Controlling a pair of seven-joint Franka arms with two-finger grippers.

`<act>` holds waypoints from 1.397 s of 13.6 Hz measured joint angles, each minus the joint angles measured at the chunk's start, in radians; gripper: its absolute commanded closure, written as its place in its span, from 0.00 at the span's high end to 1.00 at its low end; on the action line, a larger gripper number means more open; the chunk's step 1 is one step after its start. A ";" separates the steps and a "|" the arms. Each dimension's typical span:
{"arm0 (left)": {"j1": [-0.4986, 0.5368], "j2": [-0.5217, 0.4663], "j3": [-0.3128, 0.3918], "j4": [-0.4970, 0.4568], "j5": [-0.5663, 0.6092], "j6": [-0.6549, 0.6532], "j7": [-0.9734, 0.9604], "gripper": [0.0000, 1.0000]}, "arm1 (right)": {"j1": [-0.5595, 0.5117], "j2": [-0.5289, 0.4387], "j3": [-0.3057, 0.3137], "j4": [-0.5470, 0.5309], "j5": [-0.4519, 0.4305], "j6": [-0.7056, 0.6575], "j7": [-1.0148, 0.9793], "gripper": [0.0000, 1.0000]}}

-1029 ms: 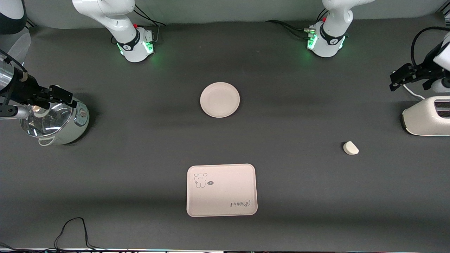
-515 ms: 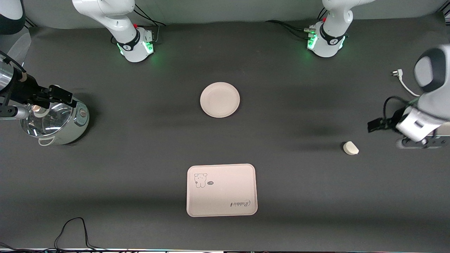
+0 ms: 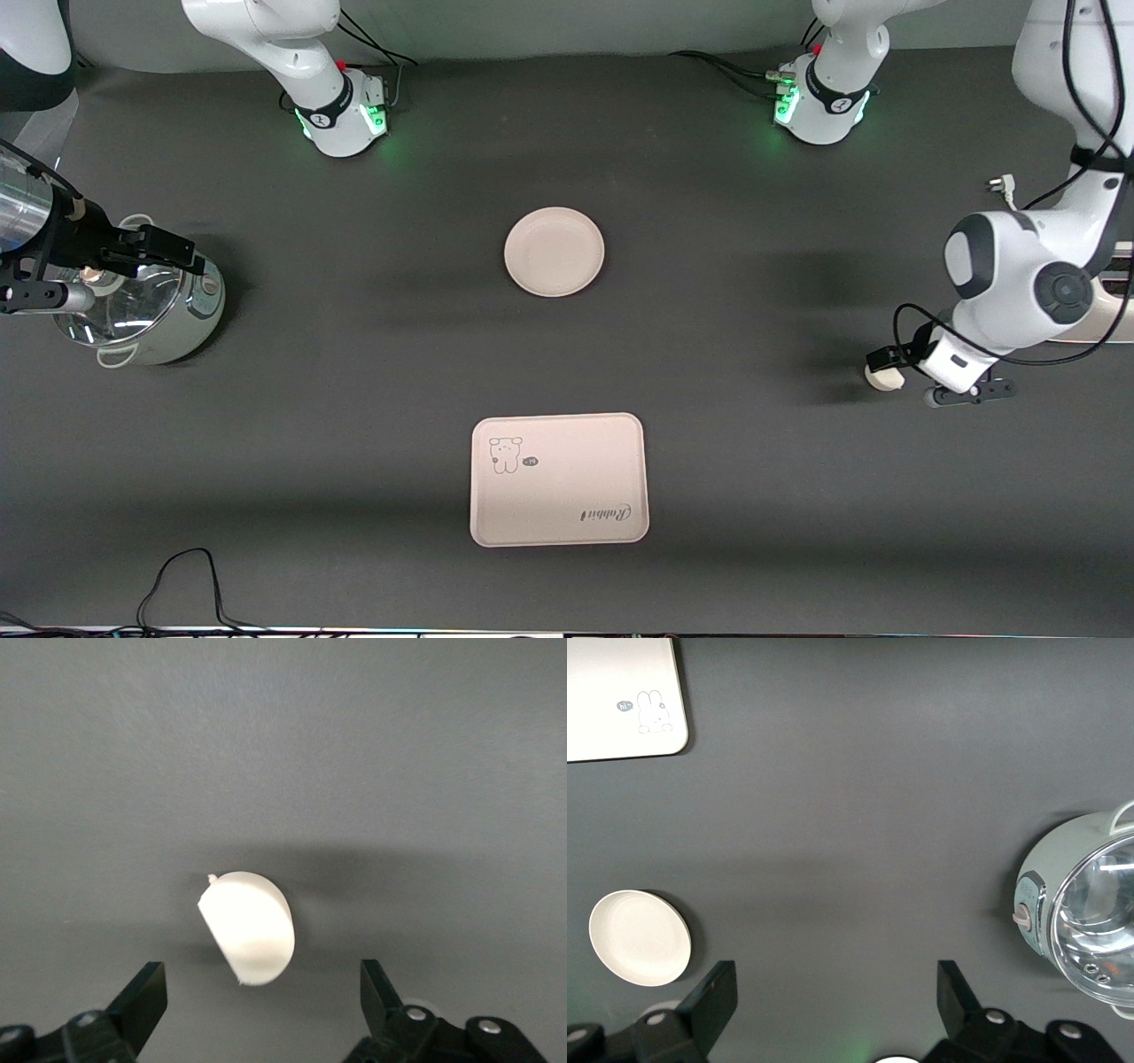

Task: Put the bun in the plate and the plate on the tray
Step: 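Lower the left gripper over the white bun and grasp it, then carry the bun with the left gripper over the white plate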

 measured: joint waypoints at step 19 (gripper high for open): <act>-0.024 -0.245 -0.306 0.052 0.008 -0.365 -0.212 0.00 | 0.024 0.281 0.003 -0.008 0.032 0.033 0.008 1.00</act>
